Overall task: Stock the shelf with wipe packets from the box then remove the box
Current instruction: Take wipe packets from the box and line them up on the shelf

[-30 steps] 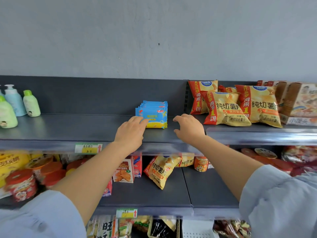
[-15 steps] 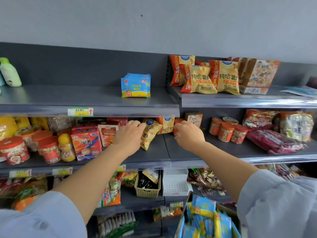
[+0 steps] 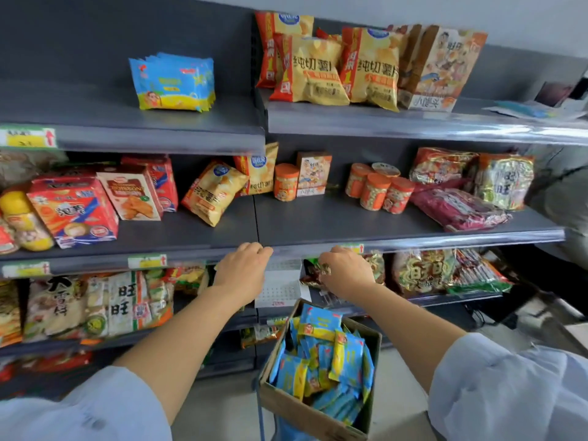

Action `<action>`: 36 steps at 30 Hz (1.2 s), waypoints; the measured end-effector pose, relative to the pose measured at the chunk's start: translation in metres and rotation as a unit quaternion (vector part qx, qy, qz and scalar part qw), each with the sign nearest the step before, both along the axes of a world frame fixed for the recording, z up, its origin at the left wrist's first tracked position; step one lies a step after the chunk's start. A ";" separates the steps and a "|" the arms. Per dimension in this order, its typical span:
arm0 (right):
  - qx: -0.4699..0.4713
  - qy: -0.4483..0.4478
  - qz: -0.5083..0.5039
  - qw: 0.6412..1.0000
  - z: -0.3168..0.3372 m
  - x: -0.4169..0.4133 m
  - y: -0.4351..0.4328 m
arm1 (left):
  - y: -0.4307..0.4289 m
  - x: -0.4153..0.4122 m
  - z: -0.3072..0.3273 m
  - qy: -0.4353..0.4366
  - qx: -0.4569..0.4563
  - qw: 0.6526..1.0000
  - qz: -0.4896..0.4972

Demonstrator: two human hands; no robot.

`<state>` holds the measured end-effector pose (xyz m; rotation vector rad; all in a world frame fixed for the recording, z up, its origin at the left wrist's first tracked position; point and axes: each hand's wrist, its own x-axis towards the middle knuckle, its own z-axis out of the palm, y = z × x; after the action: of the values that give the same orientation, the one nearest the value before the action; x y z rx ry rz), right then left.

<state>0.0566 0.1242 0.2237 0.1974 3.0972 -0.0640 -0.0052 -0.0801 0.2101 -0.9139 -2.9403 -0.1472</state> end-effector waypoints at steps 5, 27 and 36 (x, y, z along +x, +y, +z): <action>-0.030 -0.051 -0.013 0.998 -0.050 0.015 0.042 | 0.049 0.015 -0.045 -0.043 -0.014 0.999 0.013; 0.002 -0.294 -0.201 0.934 -0.281 0.034 0.109 | 0.155 -0.012 -0.257 -0.203 -0.066 0.977 -0.019; -0.073 -0.184 -0.148 0.969 -0.306 0.016 0.102 | 0.175 -0.051 -0.304 -0.225 -0.102 0.969 -0.018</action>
<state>0.0726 0.2265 -0.0823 0.5902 2.6569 -0.2343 -0.0563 0.0952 -0.0940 -1.0885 -3.4093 -0.0613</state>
